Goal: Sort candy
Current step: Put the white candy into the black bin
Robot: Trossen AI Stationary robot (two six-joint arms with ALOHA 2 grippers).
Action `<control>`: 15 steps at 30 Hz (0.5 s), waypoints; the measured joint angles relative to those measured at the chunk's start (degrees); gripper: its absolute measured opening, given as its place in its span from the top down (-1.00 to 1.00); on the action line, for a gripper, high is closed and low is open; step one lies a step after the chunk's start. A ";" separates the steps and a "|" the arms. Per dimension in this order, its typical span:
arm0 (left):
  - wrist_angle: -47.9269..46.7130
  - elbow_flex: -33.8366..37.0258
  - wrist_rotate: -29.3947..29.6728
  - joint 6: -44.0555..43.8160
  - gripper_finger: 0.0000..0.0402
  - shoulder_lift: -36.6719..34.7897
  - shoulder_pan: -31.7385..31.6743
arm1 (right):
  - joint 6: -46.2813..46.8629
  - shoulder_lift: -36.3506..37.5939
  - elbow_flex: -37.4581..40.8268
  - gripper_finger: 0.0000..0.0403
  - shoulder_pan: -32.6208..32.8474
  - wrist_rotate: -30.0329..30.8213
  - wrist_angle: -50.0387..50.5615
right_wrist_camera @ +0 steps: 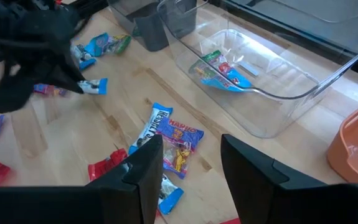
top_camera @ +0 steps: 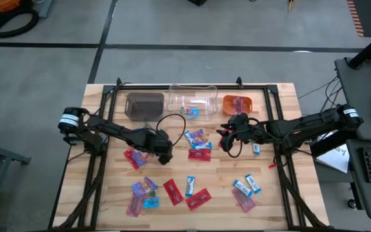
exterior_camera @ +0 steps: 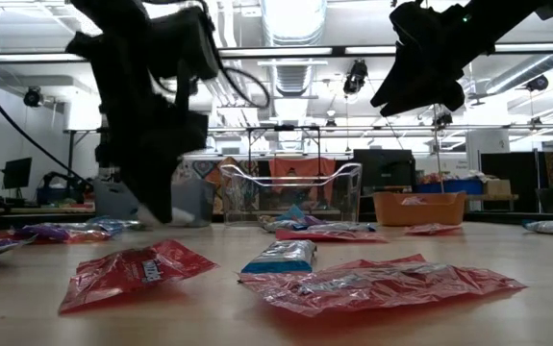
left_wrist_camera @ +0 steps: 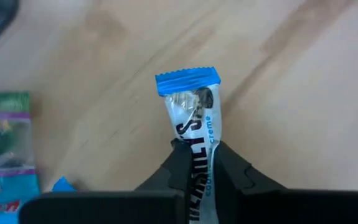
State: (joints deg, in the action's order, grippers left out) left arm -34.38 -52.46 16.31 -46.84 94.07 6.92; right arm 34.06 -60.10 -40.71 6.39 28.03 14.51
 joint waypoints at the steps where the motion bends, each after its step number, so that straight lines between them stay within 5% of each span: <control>1: -0.18 -0.41 -0.09 1.19 0.92 -0.82 0.00 | -0.01 0.00 0.00 0.24 0.00 -0.01 0.01; 8: -4.63 -2.26 1.11 9.83 0.94 -10.05 -2.33 | 0.00 0.00 0.00 0.28 0.02 -0.02 -0.02; 15: -8.42 -2.22 5.99 16.73 0.95 -20.41 -11.48 | 0.65 0.00 0.00 0.27 0.04 -0.04 -0.03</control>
State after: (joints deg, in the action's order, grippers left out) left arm -42.80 -54.68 22.31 -30.10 73.66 -4.56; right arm 34.71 -60.10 -40.71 6.44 27.99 14.48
